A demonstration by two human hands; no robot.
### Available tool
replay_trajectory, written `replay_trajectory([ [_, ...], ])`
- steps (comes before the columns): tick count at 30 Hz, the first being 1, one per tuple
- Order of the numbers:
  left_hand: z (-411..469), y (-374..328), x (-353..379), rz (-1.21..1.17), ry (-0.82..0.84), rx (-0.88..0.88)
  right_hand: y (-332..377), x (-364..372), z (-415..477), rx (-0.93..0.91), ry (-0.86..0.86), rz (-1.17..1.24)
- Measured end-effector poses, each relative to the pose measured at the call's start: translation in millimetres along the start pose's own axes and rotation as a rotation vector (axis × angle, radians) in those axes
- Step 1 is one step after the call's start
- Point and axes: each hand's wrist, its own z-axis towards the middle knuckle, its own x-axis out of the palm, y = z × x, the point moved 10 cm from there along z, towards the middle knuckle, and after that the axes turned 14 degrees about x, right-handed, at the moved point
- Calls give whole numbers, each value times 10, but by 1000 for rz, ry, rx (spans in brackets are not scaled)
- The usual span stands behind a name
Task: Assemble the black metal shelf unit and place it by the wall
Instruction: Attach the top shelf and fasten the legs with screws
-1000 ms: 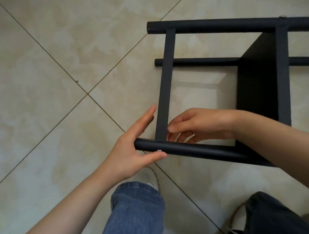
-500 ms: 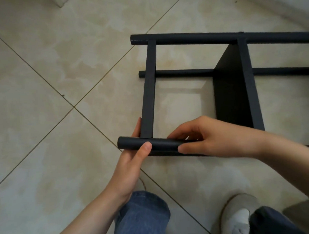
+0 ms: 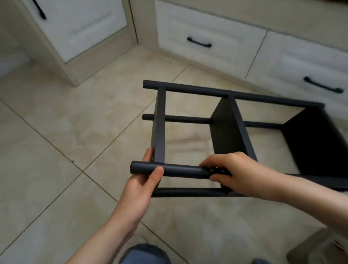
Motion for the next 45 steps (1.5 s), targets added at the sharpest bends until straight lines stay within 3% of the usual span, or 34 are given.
replay_trajectory([
  [9,398,-1321,104,172,141,173,271,-910,-289,39,-182,-149],
  [22,494,-2928,678,521,306,327,219,-1767,-1072,146,-412,243],
  [28,284,-3493,949,592,266,362,132,-1895,-1418,133,-489,474],
  [33,75,-3827,1013,536,196,471,127,-1885,-1562,64,-446,651],
  [37,-147,-3846,1052,447,26,651,100,-1827,-1632,27,-453,764],
  [39,-232,-3762,1130,519,-60,737,70,-1792,-1674,15,-455,813],
  [42,-302,-3659,1247,645,-94,810,43,-1763,-1718,16,-456,853],
  [45,-366,-3660,1200,568,-116,855,40,-1739,-1721,18,-436,870],
])
